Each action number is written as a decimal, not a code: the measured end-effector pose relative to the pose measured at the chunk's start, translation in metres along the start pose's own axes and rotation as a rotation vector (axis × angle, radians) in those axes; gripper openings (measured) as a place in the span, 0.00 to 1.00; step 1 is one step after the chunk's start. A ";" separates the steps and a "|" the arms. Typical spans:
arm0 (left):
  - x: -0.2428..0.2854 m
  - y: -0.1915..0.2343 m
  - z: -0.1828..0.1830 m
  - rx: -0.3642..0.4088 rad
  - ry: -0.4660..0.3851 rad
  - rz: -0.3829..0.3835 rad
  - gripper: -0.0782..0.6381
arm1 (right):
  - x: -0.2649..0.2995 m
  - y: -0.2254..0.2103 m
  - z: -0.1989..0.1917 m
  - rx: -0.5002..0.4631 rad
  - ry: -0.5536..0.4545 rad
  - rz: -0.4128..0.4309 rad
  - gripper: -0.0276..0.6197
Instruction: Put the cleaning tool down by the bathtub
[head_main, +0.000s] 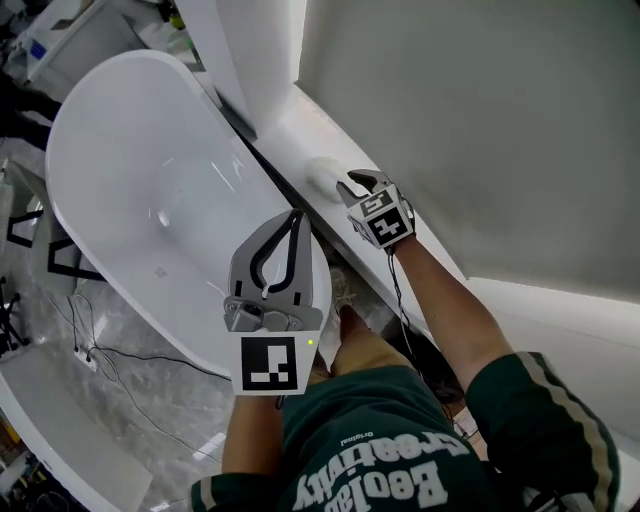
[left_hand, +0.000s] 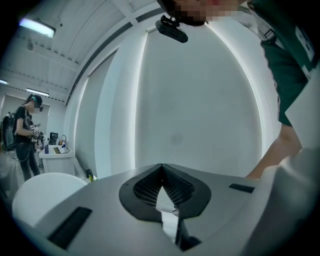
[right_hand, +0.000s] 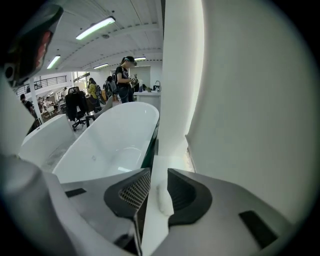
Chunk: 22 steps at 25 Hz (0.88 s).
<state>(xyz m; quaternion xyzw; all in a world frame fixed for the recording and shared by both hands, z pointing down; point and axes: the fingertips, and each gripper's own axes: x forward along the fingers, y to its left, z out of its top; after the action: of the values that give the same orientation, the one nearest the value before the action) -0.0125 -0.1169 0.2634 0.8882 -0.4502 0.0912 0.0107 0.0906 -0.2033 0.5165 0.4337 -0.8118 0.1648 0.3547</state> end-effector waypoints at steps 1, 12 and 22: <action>-0.005 -0.004 0.007 0.003 -0.007 -0.006 0.12 | -0.012 0.002 0.007 -0.001 -0.020 -0.010 0.22; -0.058 -0.031 0.071 -0.026 -0.113 -0.077 0.12 | -0.150 0.025 0.092 -0.016 -0.271 -0.099 0.22; -0.087 -0.053 0.125 0.061 -0.200 -0.144 0.12 | -0.294 0.072 0.160 -0.076 -0.561 -0.157 0.22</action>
<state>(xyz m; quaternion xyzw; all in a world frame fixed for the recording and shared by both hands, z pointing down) -0.0016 -0.0284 0.1285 0.9228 -0.3812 0.0147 -0.0545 0.0713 -0.0815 0.1972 0.5101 -0.8477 -0.0200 0.1439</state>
